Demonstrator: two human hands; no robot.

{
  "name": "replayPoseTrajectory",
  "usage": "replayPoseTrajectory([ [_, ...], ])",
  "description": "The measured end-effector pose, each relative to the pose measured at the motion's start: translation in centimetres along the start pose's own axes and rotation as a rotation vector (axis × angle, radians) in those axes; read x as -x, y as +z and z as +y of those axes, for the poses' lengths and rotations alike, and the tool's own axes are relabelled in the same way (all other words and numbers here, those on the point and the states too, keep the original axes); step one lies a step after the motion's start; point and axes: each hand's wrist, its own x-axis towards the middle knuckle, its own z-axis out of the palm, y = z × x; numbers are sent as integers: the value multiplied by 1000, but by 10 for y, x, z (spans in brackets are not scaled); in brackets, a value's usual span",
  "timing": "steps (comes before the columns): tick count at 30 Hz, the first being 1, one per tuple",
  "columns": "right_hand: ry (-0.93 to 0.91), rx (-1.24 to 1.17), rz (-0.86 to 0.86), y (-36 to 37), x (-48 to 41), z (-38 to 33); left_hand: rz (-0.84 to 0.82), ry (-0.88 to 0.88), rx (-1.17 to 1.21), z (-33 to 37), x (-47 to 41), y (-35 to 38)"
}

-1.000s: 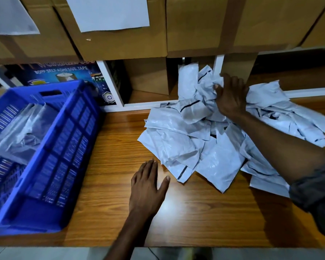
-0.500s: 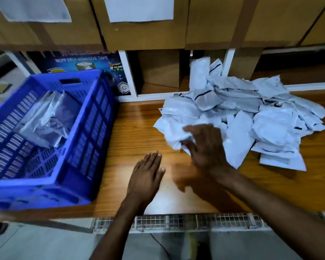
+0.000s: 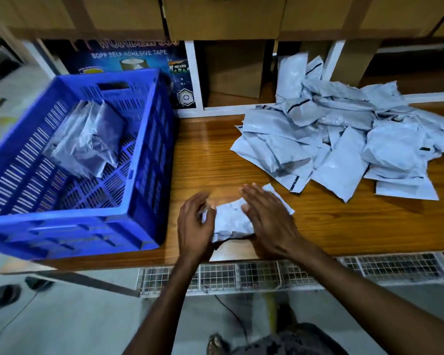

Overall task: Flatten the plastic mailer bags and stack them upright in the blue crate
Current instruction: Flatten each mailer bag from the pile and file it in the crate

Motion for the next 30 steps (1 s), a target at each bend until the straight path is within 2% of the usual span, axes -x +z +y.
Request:
replayPoseTrajectory([
  [3,-10,244,-125,3,-1,19,51,116,-226,12,5,-1],
  [5,-32,338,-185,13,-1,25,21,218,-425,31,9,5],
  [7,-51,345,-173,20,-6,25,-111,269,-675,43,16,20],
  [10,-73,326,-174,24,-18,27,-285,195,-920,40,25,34],
  [14,-134,332,-152,22,-16,36,-209,157,-925,29,42,30],
  [20,-214,282,-188,22,-13,48,-247,111,-914,26,55,34],
  [30,-192,198,-209,17,-19,60,-285,-22,-844,29,54,35],
])
